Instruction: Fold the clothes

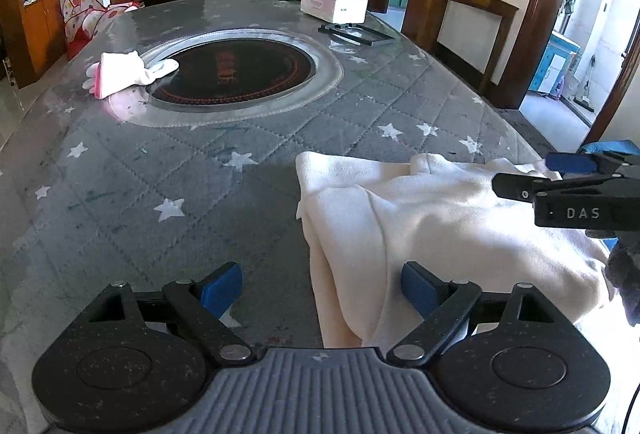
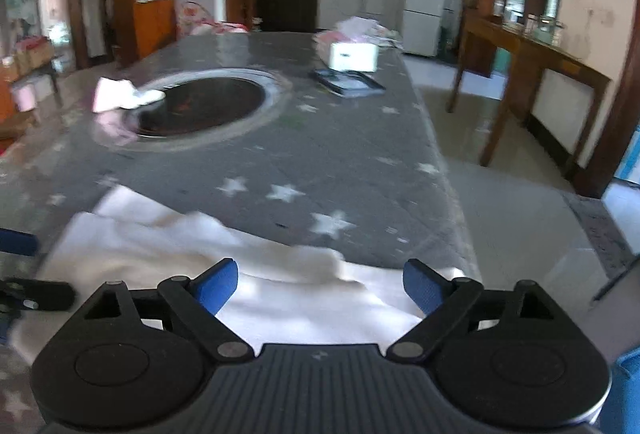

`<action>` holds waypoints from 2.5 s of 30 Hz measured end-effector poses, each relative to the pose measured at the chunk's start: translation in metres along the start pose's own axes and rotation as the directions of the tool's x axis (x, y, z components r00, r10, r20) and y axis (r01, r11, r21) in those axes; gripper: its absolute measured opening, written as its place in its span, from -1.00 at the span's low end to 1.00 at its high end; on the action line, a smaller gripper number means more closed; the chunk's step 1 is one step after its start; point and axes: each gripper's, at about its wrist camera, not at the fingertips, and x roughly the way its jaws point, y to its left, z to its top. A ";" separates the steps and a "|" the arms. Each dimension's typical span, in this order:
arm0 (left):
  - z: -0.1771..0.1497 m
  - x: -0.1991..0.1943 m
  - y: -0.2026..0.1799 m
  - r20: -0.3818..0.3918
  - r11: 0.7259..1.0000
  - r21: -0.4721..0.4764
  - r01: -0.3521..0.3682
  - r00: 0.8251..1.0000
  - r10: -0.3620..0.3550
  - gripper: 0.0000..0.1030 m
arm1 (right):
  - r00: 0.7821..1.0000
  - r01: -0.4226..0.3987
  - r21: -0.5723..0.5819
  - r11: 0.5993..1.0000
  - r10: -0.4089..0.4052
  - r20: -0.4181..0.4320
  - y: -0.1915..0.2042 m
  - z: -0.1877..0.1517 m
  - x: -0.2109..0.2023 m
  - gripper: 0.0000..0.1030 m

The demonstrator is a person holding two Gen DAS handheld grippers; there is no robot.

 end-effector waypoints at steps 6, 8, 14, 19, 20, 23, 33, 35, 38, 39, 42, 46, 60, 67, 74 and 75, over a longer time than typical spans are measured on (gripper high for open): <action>-0.002 0.000 0.003 -0.001 1.000 -0.008 0.009 1.000 -0.009 0.77 | 0.997 -0.073 -0.086 0.994 0.071 -0.015 0.032 0.014 0.011 0.80; -0.003 0.000 0.004 0.000 1.000 -0.010 0.013 1.000 -0.013 0.78 | 0.997 -0.075 -0.100 0.992 0.073 -0.026 0.039 0.017 0.019 0.81; -0.005 -0.001 0.005 0.003 1.000 0.001 0.020 1.000 -0.020 0.78 | 0.998 -0.043 -0.108 0.993 0.038 -0.052 0.053 0.024 0.043 0.91; -0.007 -0.001 0.005 0.011 1.000 0.012 0.027 1.000 -0.028 0.80 | 0.998 -0.023 -0.066 0.998 0.019 -0.057 0.049 0.024 0.051 0.99; -0.007 -0.001 0.005 0.012 1.000 0.012 0.028 1.000 -0.028 0.80 | 0.998 -0.026 -0.063 0.998 0.022 -0.057 0.048 0.024 0.051 0.99; -0.006 -0.001 0.005 0.009 1.000 0.010 0.026 1.000 -0.026 0.80 | 0.998 -0.037 -0.064 0.997 0.034 -0.055 0.046 0.025 0.049 0.99; -0.004 -0.005 0.004 0.006 1.000 0.007 0.021 1.000 -0.021 0.82 | 0.999 -0.050 -0.055 0.997 0.051 0.013 0.041 0.024 0.018 1.00; -0.005 -0.008 0.003 0.013 1.000 0.013 0.021 1.000 -0.021 0.84 | 0.998 -0.054 -0.046 0.997 0.055 0.023 0.039 0.022 0.010 1.00; -0.006 -0.014 0.001 0.025 1.000 0.020 0.021 0.999 -0.021 0.87 | 0.998 -0.054 -0.039 0.998 0.055 0.035 0.037 0.018 -0.001 1.00; -0.006 -0.016 0.000 0.029 1.000 0.022 0.021 0.999 -0.021 0.88 | 0.998 -0.055 -0.037 0.998 0.056 0.043 0.036 0.016 -0.005 1.00; -0.008 -0.021 -0.001 0.038 0.999 0.028 0.020 0.999 -0.021 0.90 | 0.996 -0.061 -0.027 0.998 0.063 0.064 0.033 0.009 -0.016 1.00; -0.011 -0.029 -0.003 0.049 0.999 0.038 0.017 0.999 -0.019 0.95 | 0.993 -0.072 -0.005 0.997 0.072 0.091 0.029 -0.001 -0.032 1.00; -0.027 -0.055 -0.005 0.085 0.999 0.039 0.021 0.996 -0.024 1.00 | 0.982 -0.159 0.057 0.986 0.151 0.115 0.032 -0.037 -0.076 1.00; -0.037 -0.065 -0.007 0.100 0.999 0.045 0.026 0.995 -0.030 1.00 | 0.982 -0.168 0.019 0.986 0.166 0.087 0.046 -0.053 -0.089 1.00; -0.045 -0.072 -0.010 0.112 0.998 0.056 0.026 0.993 -0.032 1.00 | 0.985 -0.151 0.028 0.988 0.148 0.085 0.051 -0.065 -0.098 1.00; -0.045 -0.073 -0.011 0.113 0.998 0.055 0.027 0.993 -0.033 1.00 | 0.985 -0.150 0.027 0.988 0.147 0.085 0.051 -0.066 -0.098 1.00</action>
